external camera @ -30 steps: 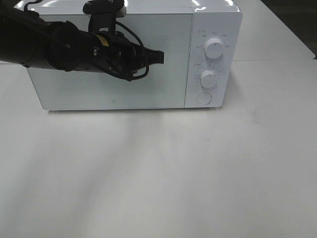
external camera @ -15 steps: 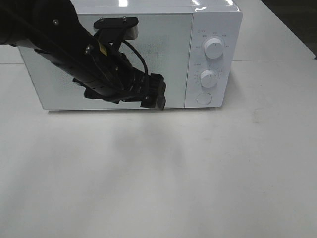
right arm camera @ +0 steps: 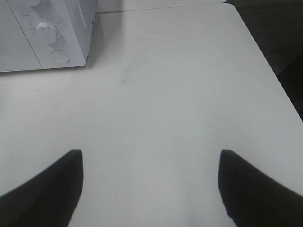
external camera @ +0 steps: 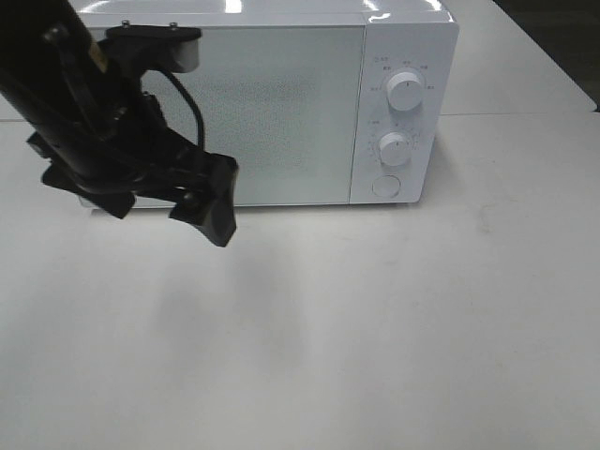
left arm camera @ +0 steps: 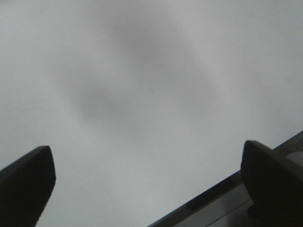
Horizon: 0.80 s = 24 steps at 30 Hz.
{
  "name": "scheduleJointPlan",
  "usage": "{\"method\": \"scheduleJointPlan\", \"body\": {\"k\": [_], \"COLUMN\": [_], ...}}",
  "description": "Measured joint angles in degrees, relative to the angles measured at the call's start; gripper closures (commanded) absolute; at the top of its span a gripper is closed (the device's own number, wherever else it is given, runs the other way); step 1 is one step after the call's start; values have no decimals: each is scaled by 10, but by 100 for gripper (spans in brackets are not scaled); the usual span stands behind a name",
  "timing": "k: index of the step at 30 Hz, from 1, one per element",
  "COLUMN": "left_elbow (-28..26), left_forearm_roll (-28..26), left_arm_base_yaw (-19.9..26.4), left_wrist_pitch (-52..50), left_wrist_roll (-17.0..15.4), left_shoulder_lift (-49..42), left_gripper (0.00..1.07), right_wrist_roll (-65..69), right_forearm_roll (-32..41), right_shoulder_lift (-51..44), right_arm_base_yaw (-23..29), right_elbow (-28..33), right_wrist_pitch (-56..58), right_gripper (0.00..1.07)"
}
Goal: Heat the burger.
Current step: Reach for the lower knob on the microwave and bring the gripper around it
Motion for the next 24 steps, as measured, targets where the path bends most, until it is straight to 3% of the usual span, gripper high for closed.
{"method": "scheduleJointPlan", "body": {"k": [8, 12, 13, 15, 18, 20, 23, 24], "left_elbow": [0, 0, 0, 0, 0, 3, 8, 23], "left_forearm_roll": [3, 3, 3, 3, 3, 3, 3, 3], "left_arm_base_yaw": [97, 175, 175, 231, 246, 297, 310, 333], "left_wrist_pitch": [63, 97, 97, 119, 125, 138, 137, 138], "left_wrist_roll": [7, 32, 32, 53, 58, 68, 69, 69], "left_shoulder_lift": [-26, -45, -45, -66, -73, -97, -107, -124], "left_gripper": [7, 7, 7, 7, 7, 7, 7, 7], "right_wrist_roll": [0, 0, 0, 0, 0, 0, 0, 0], "right_forearm_roll": [0, 0, 0, 0, 0, 0, 0, 0], "right_shoulder_lift": [0, 0, 0, 0, 0, 0, 0, 0], "right_arm_base_yaw": [0, 0, 0, 0, 0, 0, 0, 0], "right_elbow": [0, 0, 0, 0, 0, 0, 0, 0], "right_wrist_pitch": [0, 0, 0, 0, 0, 0, 0, 0], "right_gripper": [32, 32, 32, 32, 32, 32, 32, 32]}}
